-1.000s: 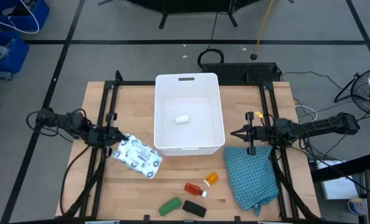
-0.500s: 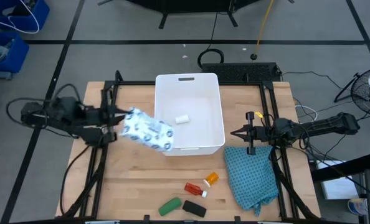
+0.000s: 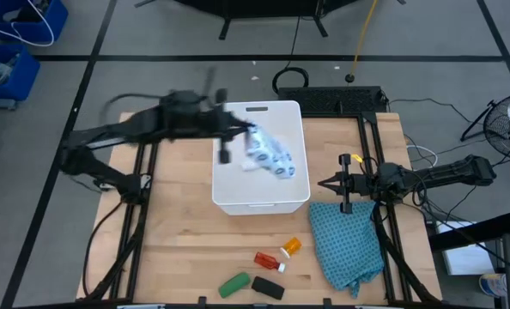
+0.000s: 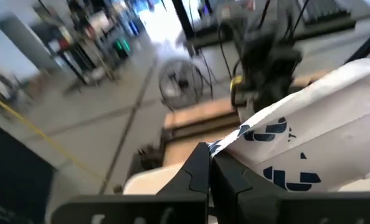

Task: Pick & place medical supplies in basket/bin
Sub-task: Put the white mailer bag into the white bin

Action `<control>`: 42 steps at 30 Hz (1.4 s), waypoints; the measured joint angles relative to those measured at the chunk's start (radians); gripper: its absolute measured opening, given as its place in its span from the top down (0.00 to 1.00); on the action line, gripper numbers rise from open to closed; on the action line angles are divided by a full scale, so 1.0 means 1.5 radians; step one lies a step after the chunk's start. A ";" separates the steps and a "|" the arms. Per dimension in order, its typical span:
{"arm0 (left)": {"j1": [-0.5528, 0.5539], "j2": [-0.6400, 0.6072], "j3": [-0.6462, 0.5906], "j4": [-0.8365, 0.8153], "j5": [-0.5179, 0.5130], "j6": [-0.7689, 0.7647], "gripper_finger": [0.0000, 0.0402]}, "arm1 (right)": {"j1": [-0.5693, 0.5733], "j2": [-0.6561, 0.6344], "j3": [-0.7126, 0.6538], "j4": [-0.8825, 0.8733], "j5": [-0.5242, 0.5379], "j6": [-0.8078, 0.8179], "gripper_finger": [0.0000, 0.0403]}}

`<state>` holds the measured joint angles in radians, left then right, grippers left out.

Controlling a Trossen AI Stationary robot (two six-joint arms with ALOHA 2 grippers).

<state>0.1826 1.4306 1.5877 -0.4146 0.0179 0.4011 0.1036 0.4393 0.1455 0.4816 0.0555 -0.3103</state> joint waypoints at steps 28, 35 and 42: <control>0.103 0.383 0.075 -0.119 0.057 -0.003 1.00 | 0.000 0.000 0.000 -0.040 -0.003 0.029 1.00; 0.102 0.391 0.074 -0.133 0.081 -0.010 0.98 | 0.000 0.000 0.000 -0.041 -0.003 0.035 1.00; 0.088 0.328 0.073 -0.157 0.080 -0.009 0.78 | 0.000 0.000 0.000 -0.043 -0.003 0.039 1.00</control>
<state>0.3144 1.9226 1.6970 -0.6496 0.1383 0.3869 0.1036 0.4397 0.1455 0.4172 0.0509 -0.2512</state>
